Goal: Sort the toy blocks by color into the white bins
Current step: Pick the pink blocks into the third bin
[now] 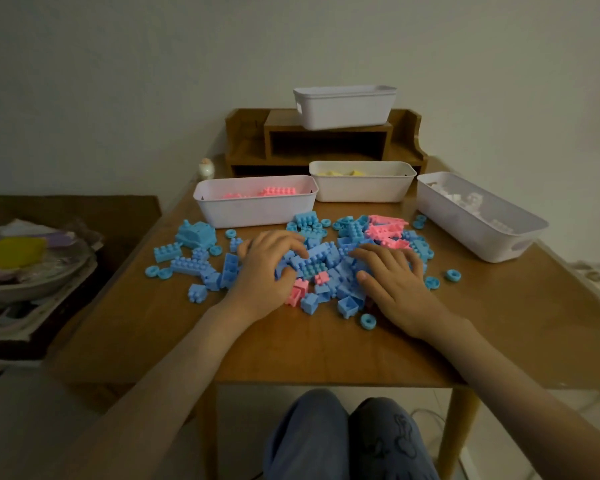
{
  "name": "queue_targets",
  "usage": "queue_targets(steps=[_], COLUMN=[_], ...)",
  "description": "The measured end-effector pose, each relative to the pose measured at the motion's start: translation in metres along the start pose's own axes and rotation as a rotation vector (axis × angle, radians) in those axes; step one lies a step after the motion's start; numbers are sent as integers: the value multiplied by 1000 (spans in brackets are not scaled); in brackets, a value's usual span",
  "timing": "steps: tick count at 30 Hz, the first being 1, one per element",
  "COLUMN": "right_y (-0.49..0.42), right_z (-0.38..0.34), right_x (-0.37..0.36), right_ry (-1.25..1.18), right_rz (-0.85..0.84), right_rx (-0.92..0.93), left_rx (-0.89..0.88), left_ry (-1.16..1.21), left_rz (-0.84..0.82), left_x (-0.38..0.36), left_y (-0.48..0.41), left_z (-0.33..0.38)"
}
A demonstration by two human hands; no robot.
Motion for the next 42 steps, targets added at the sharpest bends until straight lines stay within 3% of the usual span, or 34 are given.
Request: queue_targets(steps=[5, 9, 13, 20, 29, 38, 42], right_y=[10, 7, 5, 6, 8, 12, 11], right_z=[4, 3, 7, 3, 1, -4, -4], right_x=[10, 8, 1, 2, 3, 3, 2], right_ry=[-193, -92, -26, -7, -145, -199, -224], right_rz=[25, -36, -22, 65, 101, -18, -18], right_rx=[44, 124, 119, 31, 11, 106, 102], left_rx=[-90, -82, -94, -70, -86, -240, -192], left_ry=[-115, -68, -198, -376, -315, -367, -408], left_rz=[-95, 2, -98, -127, -120, -197, -171], left_x=[3, 12, 8, 5, 1, -2, -4], left_y=[7, 10, 12, 13, 14, 16, 15], left_z=[-3, -1, -2, -7, -7, 3, 2])
Point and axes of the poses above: each hand's wrist, its own y-axis away from the middle knuckle, its own x-axis out of the back of the hand, z = x × y, the point moved 1 cm from there along -y, towards the middle knuckle, and after that the axes turned 1 degree about y, right-handed, at the moved point
